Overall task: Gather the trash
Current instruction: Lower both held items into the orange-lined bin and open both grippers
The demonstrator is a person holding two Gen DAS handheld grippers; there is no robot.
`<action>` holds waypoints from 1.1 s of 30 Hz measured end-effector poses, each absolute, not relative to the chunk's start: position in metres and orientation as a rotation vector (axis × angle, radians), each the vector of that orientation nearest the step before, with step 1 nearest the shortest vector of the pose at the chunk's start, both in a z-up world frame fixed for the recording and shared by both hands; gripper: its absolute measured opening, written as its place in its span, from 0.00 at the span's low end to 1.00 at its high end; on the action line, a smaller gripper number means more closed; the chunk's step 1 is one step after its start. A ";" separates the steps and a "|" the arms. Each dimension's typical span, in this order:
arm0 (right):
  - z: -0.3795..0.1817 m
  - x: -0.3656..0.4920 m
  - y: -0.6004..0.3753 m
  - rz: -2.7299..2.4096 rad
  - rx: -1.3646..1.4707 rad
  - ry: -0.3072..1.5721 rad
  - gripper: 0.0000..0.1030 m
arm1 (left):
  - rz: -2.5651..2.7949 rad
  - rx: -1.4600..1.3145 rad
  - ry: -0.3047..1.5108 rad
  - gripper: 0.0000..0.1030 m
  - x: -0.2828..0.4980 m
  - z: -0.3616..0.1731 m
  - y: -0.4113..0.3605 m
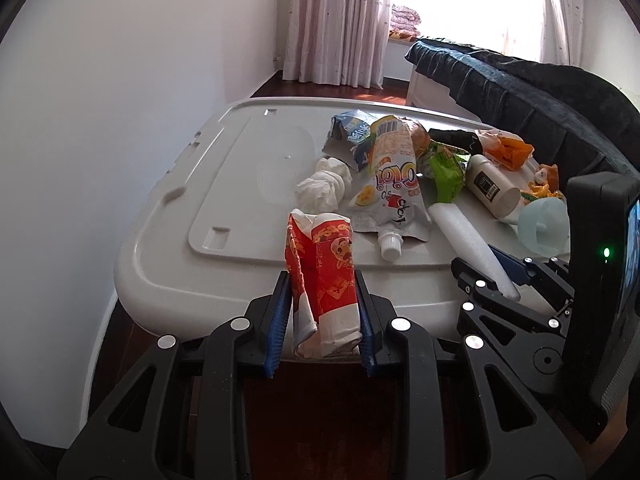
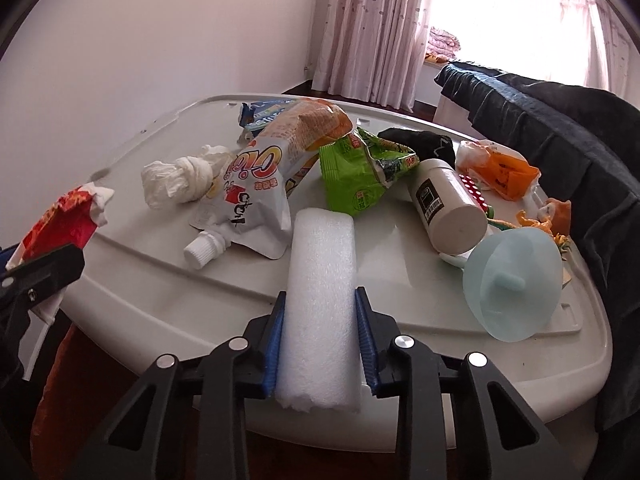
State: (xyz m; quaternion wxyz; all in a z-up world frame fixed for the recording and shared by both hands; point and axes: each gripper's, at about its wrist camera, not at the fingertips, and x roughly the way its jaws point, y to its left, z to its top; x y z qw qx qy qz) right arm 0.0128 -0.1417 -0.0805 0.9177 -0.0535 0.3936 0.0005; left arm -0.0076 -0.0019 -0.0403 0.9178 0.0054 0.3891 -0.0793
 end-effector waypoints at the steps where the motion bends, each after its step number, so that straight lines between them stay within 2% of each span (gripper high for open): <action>1: -0.080 0.012 -0.142 0.005 -0.109 0.808 0.29 | -0.166 0.010 0.805 0.28 -0.010 -0.041 -0.002; 9: -0.053 -0.008 -0.141 0.026 -0.105 0.756 0.28 | -0.187 0.019 0.791 0.28 -0.027 -0.031 -0.003; 16: 0.002 -0.063 -0.140 0.034 -0.067 0.737 0.28 | -0.247 0.007 0.784 0.28 -0.054 -0.011 -0.005; 20: 0.002 -0.102 -0.145 0.034 -0.014 0.826 0.28 | -0.298 0.007 0.825 0.28 -0.075 -0.012 -0.009; 26: -0.046 -0.144 -0.156 0.029 0.057 1.045 0.29 | -0.376 0.022 0.957 0.29 -0.101 -0.036 -0.018; 28: -0.057 -0.145 -0.160 0.024 0.082 1.106 0.33 | -0.389 0.011 1.007 0.30 -0.107 -0.045 -0.019; 29: -0.062 -0.145 -0.162 0.026 0.093 1.133 0.39 | -0.385 0.005 1.039 0.35 -0.108 -0.049 -0.019; 30: -0.063 -0.146 -0.165 0.010 0.111 1.137 0.57 | -0.387 -0.003 1.057 0.37 -0.109 -0.052 -0.019; 32: -0.059 -0.151 -0.169 -0.037 0.112 1.110 0.76 | -0.349 -0.020 1.071 0.55 -0.111 -0.054 -0.015; 33: -0.057 -0.151 -0.172 -0.046 0.118 1.097 0.79 | -0.326 -0.027 1.071 0.61 -0.110 -0.052 -0.012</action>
